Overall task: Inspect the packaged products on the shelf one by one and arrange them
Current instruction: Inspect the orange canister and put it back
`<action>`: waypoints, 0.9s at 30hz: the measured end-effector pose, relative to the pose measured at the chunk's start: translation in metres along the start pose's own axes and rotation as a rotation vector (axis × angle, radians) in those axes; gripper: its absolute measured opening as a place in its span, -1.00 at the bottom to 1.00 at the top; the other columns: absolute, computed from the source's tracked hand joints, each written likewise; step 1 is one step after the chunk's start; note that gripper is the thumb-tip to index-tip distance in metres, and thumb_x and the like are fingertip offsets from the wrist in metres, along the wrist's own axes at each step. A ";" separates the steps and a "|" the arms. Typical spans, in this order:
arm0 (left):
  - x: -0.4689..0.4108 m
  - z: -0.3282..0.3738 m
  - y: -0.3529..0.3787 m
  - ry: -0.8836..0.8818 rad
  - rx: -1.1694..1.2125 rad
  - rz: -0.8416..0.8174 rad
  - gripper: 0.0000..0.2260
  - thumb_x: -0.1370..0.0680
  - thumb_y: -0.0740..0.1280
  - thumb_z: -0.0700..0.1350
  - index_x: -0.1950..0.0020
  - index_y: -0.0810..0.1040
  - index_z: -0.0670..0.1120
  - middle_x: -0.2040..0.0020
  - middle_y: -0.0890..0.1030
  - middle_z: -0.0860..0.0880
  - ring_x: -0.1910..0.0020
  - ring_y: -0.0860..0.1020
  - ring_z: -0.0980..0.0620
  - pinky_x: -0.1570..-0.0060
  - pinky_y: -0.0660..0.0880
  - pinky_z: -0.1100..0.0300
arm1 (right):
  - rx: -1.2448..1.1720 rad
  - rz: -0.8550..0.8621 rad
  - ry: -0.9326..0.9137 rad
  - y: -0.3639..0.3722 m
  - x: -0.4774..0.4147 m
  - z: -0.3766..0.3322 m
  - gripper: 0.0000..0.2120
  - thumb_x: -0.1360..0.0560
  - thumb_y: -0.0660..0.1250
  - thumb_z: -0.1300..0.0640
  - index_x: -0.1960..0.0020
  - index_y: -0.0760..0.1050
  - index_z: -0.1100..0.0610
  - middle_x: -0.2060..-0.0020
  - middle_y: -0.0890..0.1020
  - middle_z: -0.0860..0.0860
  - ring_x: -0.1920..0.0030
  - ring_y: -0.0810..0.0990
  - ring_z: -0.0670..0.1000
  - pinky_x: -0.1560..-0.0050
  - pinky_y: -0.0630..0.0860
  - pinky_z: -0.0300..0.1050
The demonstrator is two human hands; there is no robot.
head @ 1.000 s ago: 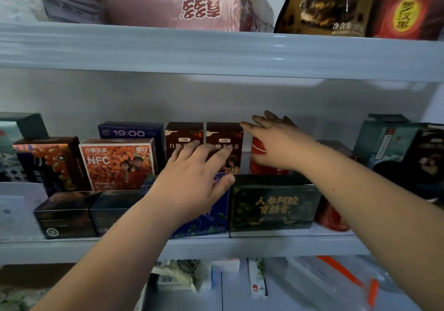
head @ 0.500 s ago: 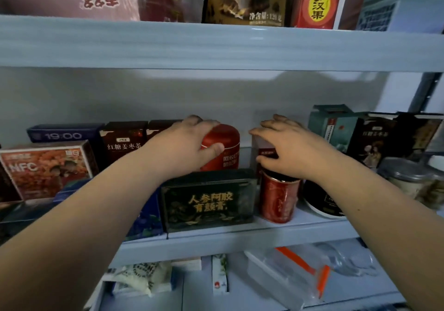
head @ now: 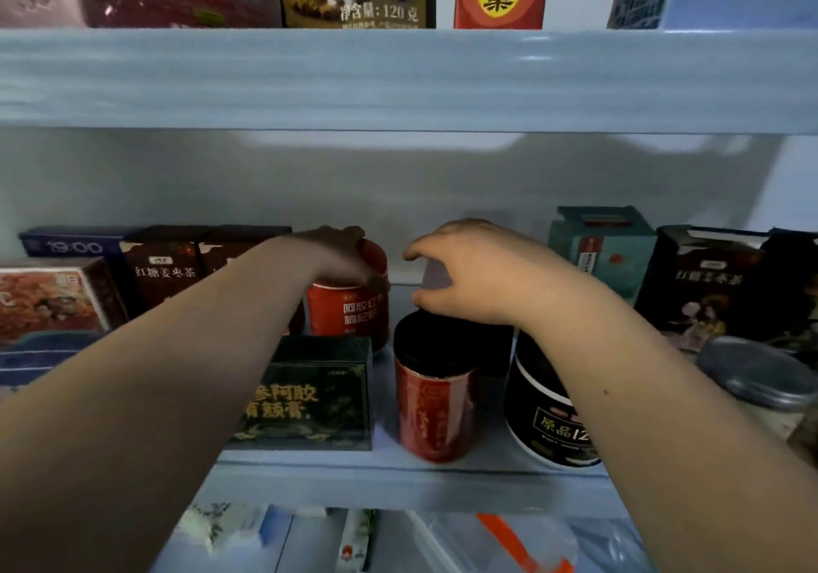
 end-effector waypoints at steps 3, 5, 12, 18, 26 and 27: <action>-0.004 0.003 0.005 -0.039 0.019 0.047 -0.10 -0.45 0.45 0.32 -0.64 0.07 0.08 -0.54 0.30 -0.15 -0.39 0.44 -0.22 -0.09 0.57 -0.02 | -0.032 0.066 0.008 -0.004 0.003 0.004 -0.46 -0.56 0.33 -0.22 -0.51 0.37 -0.15 -0.34 0.50 0.02 -0.31 0.48 0.09 -0.22 0.53 0.03; -0.003 0.002 0.009 -0.051 0.066 0.091 -0.09 -0.41 0.46 0.33 -0.63 0.08 0.13 -0.51 0.32 -0.15 -0.37 0.44 -0.23 -0.14 0.56 -0.06 | -0.045 0.110 0.019 -0.005 0.005 0.007 -0.45 -0.56 0.31 -0.24 -0.51 0.35 -0.16 -0.33 0.50 0.02 -0.28 0.50 0.09 -0.16 0.54 -0.01; 0.043 0.009 -0.003 0.066 -0.021 0.471 -0.09 -0.36 0.46 0.34 -0.57 0.05 0.20 -0.48 0.28 -0.12 -0.43 0.32 -0.25 -0.25 0.45 -0.18 | -0.107 0.224 0.071 -0.014 0.011 0.014 -0.40 -0.54 0.28 -0.29 -0.53 0.29 -0.18 -0.39 0.46 0.00 -0.31 0.48 0.09 0.00 0.40 -0.08; 0.103 0.006 -0.002 0.192 -0.043 0.801 -0.08 -0.33 0.45 0.37 -0.59 0.16 0.13 -0.50 0.28 -0.11 -0.40 0.33 -0.29 -0.11 0.53 -0.18 | -0.260 0.257 0.106 -0.006 0.019 0.006 -0.28 -0.47 0.33 -0.35 -0.56 0.25 -0.19 -0.46 0.41 -0.02 -0.43 0.40 0.06 -0.19 0.46 -0.04; 0.163 -0.004 0.009 0.388 -0.079 0.975 -0.10 -0.35 0.42 0.38 -0.59 0.23 0.08 -0.50 0.31 -0.18 -0.33 0.38 -0.27 0.01 0.56 -0.19 | -0.382 0.196 0.061 0.009 0.027 -0.018 0.07 -0.27 0.53 -0.37 -0.59 -0.01 -0.32 -0.55 0.30 -0.10 -0.48 0.38 0.04 -0.32 0.51 0.15; 0.170 -0.005 0.008 0.410 -0.070 0.981 -0.11 -0.35 0.41 0.38 -0.59 0.22 0.08 -0.51 0.31 -0.18 -0.33 0.38 -0.26 0.00 0.56 -0.19 | -0.410 0.209 0.047 0.009 0.028 -0.022 0.09 -0.22 0.52 -0.40 -0.58 -0.01 -0.34 -0.54 0.32 -0.11 -0.46 0.40 0.04 -0.30 0.53 0.17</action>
Point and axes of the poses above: each hand's wrist, its own x-axis away from the middle knuckle, its own y-axis out of the palm, z = x × y, the point moved 2 cm from there along -x, towards the middle knuckle
